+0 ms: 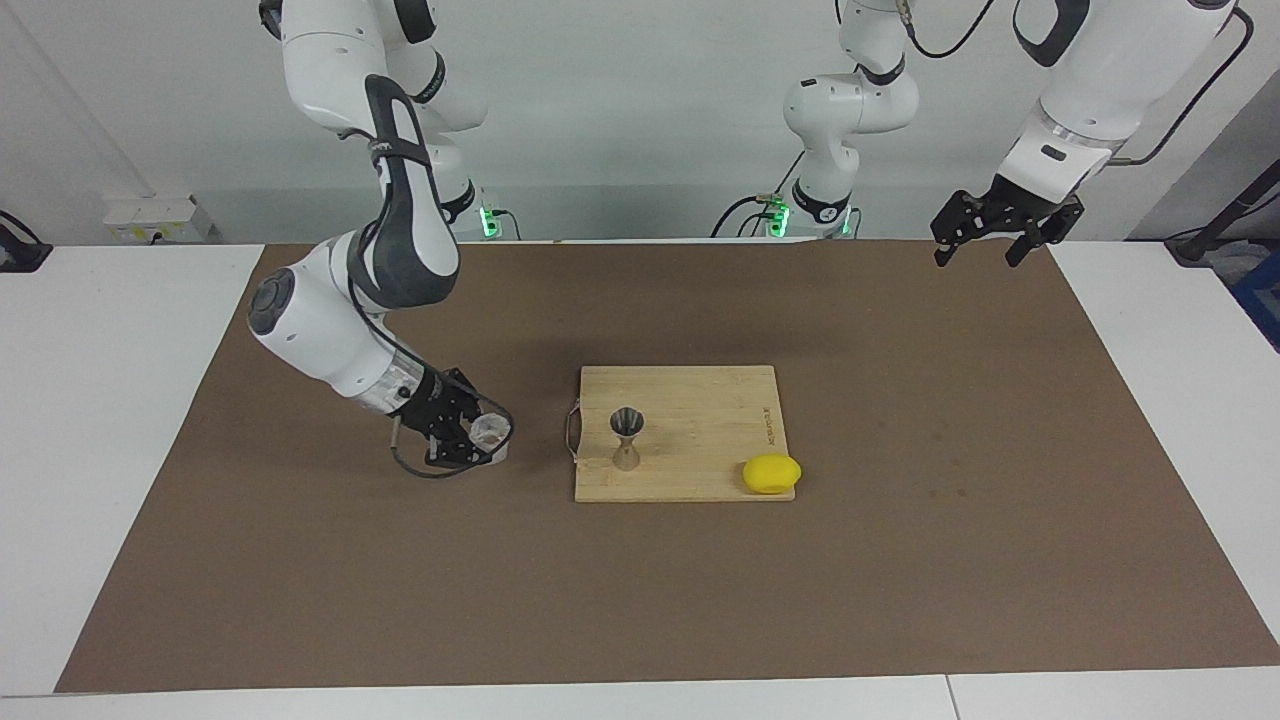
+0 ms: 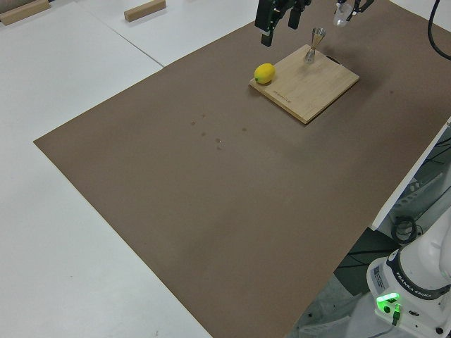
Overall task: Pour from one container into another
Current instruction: 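Carry the glass cup back and lower it onto the table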
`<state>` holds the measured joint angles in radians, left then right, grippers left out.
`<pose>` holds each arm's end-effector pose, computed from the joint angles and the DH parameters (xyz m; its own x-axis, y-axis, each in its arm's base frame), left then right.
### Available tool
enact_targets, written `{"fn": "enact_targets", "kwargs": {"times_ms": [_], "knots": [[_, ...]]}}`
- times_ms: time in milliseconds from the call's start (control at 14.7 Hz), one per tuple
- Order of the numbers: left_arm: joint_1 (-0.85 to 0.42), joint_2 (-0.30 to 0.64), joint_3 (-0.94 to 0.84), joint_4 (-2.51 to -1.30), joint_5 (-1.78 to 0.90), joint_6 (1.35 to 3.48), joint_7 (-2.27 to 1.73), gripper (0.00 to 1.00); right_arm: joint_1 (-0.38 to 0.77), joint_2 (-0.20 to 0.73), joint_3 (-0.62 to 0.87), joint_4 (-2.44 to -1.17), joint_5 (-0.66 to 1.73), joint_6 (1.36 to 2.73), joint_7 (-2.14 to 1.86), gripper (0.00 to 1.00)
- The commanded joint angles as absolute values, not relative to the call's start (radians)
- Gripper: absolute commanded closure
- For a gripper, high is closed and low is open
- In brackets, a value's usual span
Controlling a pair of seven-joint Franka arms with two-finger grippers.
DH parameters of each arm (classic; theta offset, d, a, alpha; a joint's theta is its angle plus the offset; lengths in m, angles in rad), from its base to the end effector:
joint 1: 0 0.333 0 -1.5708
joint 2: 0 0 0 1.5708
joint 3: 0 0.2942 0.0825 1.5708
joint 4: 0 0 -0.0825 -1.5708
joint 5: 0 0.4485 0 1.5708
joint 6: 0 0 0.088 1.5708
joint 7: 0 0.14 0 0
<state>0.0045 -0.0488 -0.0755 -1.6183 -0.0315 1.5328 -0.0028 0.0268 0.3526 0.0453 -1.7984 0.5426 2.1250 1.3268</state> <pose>0.5974 -0.0478 0.5708 0.9969 -0.0691 -0.0369 -0.0681 -0.9973 0.0277 0.6851 0.0862 0.2711 0.0187 -0.8905 -0.4546 -0.9998 -0.0122 -0.0172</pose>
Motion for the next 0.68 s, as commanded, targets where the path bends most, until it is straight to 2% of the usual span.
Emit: {"fn": "enact_targets", "kwargs": {"times_ms": [0, 611], "knots": [[-0.002, -0.078, -0.069, -1.652, -0.02, 1.537, -0.014, 0.0, -0.043, 0.317, 0.06, -1.891, 0.621, 2.128, 1.194, 1.0], [-0.002, -0.078, -0.071, -1.652, -0.02, 1.537, -0.014, 0.0, -0.192, 0.391, 0.06, -1.898, 0.706, 2.046, 0.925, 1.0]]}}
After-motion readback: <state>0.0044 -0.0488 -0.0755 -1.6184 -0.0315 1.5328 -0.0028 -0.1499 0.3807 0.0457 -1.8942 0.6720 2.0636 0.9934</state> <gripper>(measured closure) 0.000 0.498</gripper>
